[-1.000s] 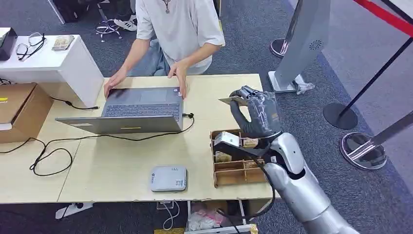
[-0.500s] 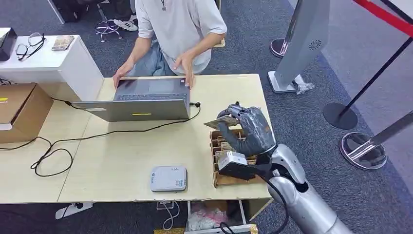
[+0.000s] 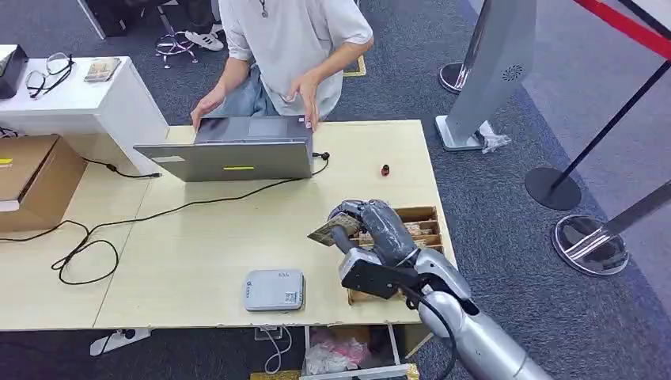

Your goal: Pass the card to the sensor for recognition and then transmit it.

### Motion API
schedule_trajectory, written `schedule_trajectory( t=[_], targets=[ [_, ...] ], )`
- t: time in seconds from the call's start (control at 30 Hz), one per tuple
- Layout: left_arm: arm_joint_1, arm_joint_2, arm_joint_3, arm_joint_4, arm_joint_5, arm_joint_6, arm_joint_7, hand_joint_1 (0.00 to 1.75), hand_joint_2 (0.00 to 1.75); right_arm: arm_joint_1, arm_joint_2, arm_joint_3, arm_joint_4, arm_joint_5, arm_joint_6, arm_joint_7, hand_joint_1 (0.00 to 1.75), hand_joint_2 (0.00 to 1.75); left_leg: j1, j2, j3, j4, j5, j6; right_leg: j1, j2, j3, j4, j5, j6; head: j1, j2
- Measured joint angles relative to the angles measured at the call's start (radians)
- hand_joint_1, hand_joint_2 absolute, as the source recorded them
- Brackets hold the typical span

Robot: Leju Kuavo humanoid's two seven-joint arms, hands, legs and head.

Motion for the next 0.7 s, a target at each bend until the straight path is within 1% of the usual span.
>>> schedule_trajectory(
  t=[0.3,0.53,0.7],
  targets=[
    [0.000,-0.003,0.000,0.000,-0.017,-0.008,-0.005,0.00,0.00,-0.011,0.076,0.036,0.061,0.012,0.029,0.040,1.75,1.75,0.000,0.000,0.000,0.000,0.000,0.000,0.000,0.000,0.000,0.000,0.000,0.000,0.000,0.000],
    [-0.001,-0.003,0.000,0.000,-0.025,-0.014,0.002,0.00,0.00,-0.040,0.135,0.082,0.098,0.042,0.047,0.053,1.75,1.75,0.000,0.000,0.000,0.000,0.000,0.000,0.000,0.000,0.000,0.000,0.000,0.000,0.000,0.000],
    [-0.002,-0.003,0.000,0.000,-0.032,-0.014,0.002,0.00,0.00,-0.055,0.169,0.114,0.115,0.060,0.055,0.077,1.75,1.75,0.000,0.000,0.000,0.000,0.000,0.000,0.000,0.000,0.000,0.000,0.000,0.000,0.000,0.000]
  ],
)
